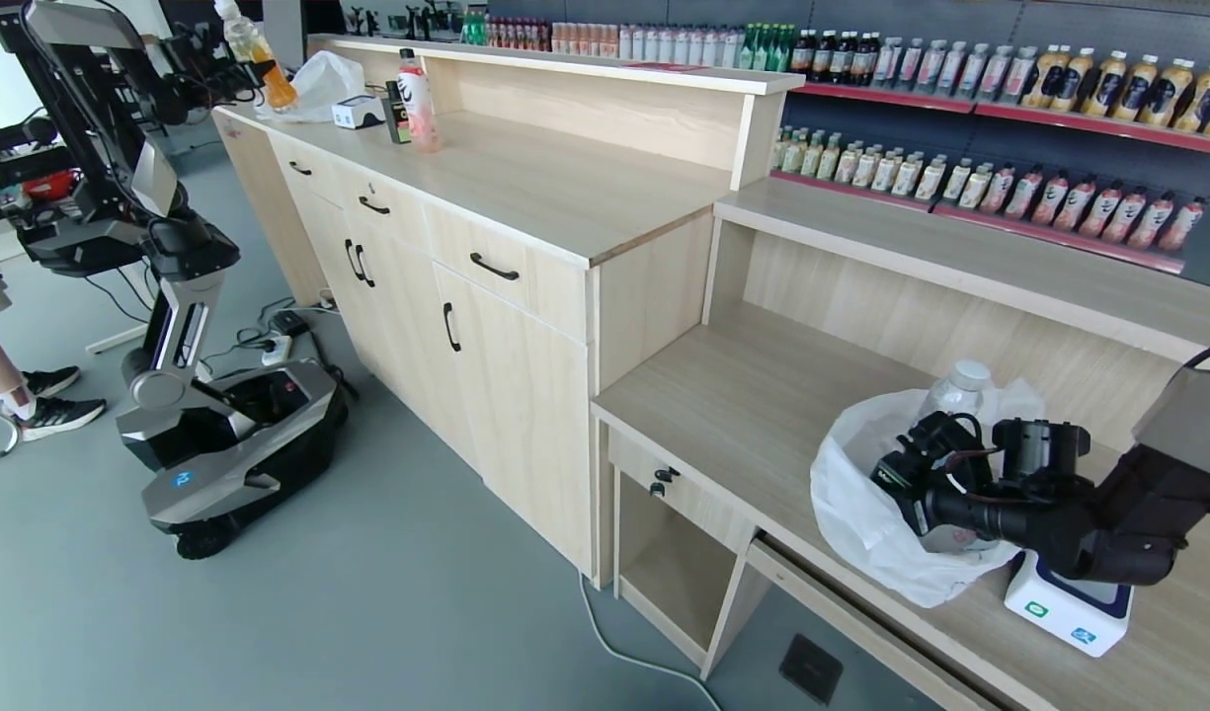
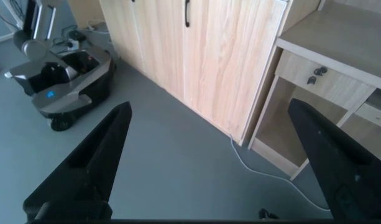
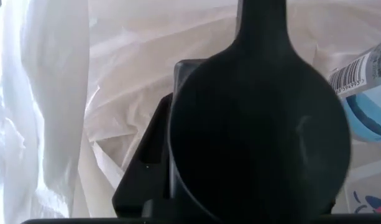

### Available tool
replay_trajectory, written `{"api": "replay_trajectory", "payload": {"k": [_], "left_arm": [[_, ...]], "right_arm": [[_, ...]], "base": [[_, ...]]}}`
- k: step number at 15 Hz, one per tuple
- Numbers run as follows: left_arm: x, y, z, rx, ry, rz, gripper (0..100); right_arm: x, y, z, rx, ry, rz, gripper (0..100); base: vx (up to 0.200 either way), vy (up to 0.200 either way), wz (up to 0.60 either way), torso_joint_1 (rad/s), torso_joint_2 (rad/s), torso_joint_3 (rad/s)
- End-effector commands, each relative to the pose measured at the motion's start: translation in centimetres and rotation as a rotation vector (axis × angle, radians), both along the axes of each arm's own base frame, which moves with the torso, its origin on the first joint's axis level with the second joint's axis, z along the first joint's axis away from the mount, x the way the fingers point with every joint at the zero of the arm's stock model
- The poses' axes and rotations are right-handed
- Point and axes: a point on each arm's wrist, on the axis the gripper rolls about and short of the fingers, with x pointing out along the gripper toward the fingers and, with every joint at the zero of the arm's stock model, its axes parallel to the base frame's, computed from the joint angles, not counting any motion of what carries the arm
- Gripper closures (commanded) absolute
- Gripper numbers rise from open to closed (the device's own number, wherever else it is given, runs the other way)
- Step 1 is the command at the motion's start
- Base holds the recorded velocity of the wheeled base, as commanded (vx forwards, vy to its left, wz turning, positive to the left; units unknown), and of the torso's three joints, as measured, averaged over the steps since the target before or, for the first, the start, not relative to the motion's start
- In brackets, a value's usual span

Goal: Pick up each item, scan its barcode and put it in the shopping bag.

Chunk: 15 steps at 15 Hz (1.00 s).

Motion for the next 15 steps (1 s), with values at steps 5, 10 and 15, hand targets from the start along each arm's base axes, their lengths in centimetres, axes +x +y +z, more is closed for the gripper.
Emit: {"api": "replay_trajectory", "payload": {"k": [5,10,15], "left_arm": [[0.0,0.0,0.0,0.000,0.000,0.000,0],[0.0,0.0,0.0,0.000,0.000,0.000,0],[0.0,0.0,0.0,0.000,0.000,0.000,0]], "right_arm": [[0.2,-0.6,2.8,0.010,-0.065,-0.026,0],[-2.2,-0.6,10.5,-0.010,-0.229,-0.036,0],[-8.1,-2.2,16.0,-0.067,-0.351,-0.120,0]], "base": [[0.000,0.000,0.00,0.000,0.00,0.000],[0.000,0.000,0.00,0.000,0.00,0.000],[0.000,0.000,0.00,0.000,0.00,0.000]]}}
